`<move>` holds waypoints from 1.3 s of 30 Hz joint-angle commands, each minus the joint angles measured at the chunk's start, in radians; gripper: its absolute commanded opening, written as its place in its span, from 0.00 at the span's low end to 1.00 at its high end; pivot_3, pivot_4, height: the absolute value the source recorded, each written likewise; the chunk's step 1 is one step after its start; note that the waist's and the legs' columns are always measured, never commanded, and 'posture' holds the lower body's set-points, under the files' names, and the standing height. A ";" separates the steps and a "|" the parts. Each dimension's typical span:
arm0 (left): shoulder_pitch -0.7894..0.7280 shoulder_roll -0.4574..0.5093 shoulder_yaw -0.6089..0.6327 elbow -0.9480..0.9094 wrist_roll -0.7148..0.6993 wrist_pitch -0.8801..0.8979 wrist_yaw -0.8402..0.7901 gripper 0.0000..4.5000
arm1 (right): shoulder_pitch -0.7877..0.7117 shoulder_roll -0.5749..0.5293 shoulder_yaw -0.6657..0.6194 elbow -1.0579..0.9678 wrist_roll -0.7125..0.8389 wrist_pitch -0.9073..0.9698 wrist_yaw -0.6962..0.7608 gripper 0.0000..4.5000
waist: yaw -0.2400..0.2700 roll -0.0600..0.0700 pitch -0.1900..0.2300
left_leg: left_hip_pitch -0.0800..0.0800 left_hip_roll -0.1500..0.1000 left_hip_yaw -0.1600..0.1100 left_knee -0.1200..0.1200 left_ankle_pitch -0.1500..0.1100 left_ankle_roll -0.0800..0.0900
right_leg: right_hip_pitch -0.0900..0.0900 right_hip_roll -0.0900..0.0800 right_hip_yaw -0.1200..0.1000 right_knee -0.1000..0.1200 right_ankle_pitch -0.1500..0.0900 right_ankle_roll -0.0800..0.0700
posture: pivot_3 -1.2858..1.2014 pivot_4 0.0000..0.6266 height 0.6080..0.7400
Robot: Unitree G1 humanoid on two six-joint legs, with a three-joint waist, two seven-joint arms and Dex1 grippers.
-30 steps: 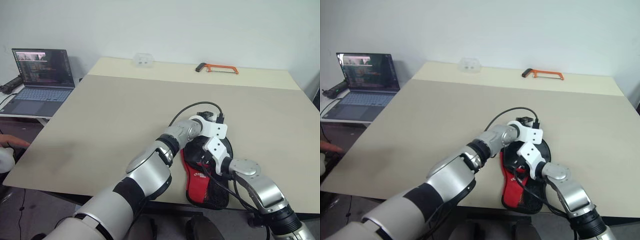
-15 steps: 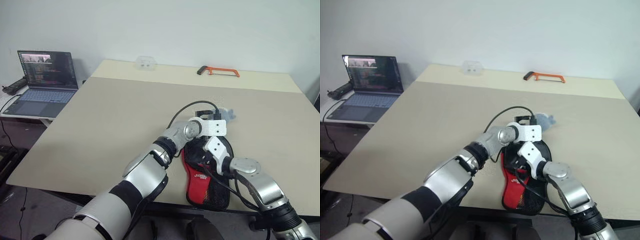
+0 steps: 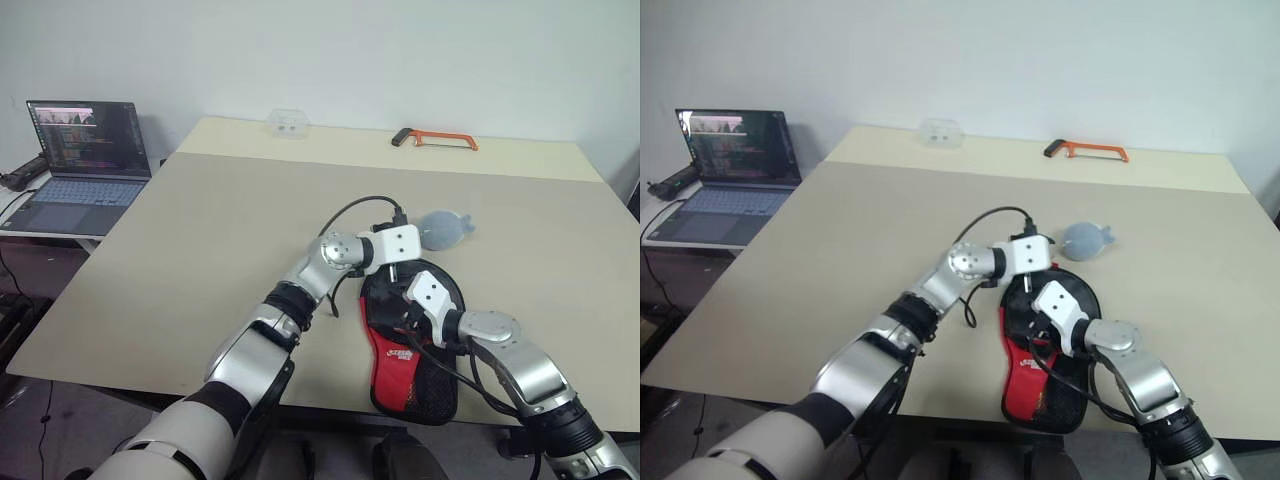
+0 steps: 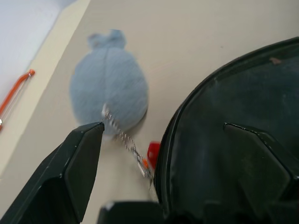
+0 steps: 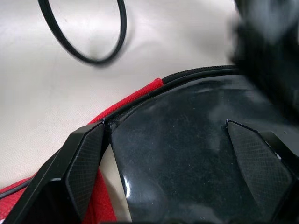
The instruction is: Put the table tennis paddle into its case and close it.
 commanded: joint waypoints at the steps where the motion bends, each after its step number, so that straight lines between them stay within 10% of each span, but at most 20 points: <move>1: -0.029 0.077 0.091 -0.168 -0.133 0.106 -0.124 1.00 | 0.022 -0.027 0.025 0.084 -0.040 0.056 0.005 1.00 | -0.002 0.000 0.001 | 0.000 0.000 0.000 0.000 0.000 0.000 | 0.000 0.000 0.000 0.000 0.000 0.000 | 0.52 0.24 1.00; 12: 0.134 0.404 0.207 -0.488 -0.413 0.402 -0.460 1.00 | -0.022 -0.046 -0.018 0.024 0.008 0.089 0.051 1.00 | -0.002 0.003 0.005 | 0.000 0.003 -0.001 -0.001 0.000 0.000 | -0.001 0.000 0.000 0.000 -0.001 -0.001 | 0.52 0.24 1.00; 20: 0.203 0.450 0.237 -0.563 -0.496 0.501 -0.443 1.00 | -0.087 -0.254 -0.150 -0.186 0.133 0.201 0.210 1.00 | 0.028 0.007 0.018 | -0.006 0.000 -0.002 0.000 0.000 0.000 | -0.004 -0.003 -0.003 -0.002 -0.001 -0.002 | 0.52 0.24 1.00; 30: 0.207 0.219 0.181 -0.592 -0.491 0.532 -0.226 1.00 | -0.328 -0.467 -0.318 -0.086 0.212 0.198 0.317 1.00 | 0.026 0.008 0.030 | -0.014 0.001 -0.003 0.000 0.000 0.000 | -0.013 -0.001 -0.003 0.001 -0.001 -0.002 | 0.52 0.24 1.00; 39: 0.243 -0.039 0.031 -0.448 -0.363 0.476 -0.012 1.00 | -0.739 -0.283 -0.266 0.511 0.018 0.205 0.012 1.00 | 0.015 0.008 0.031 | -0.017 0.000 0.001 0.000 0.001 0.000 | -0.018 -0.002 0.001 0.002 0.001 0.000 | 0.52 0.24 1.00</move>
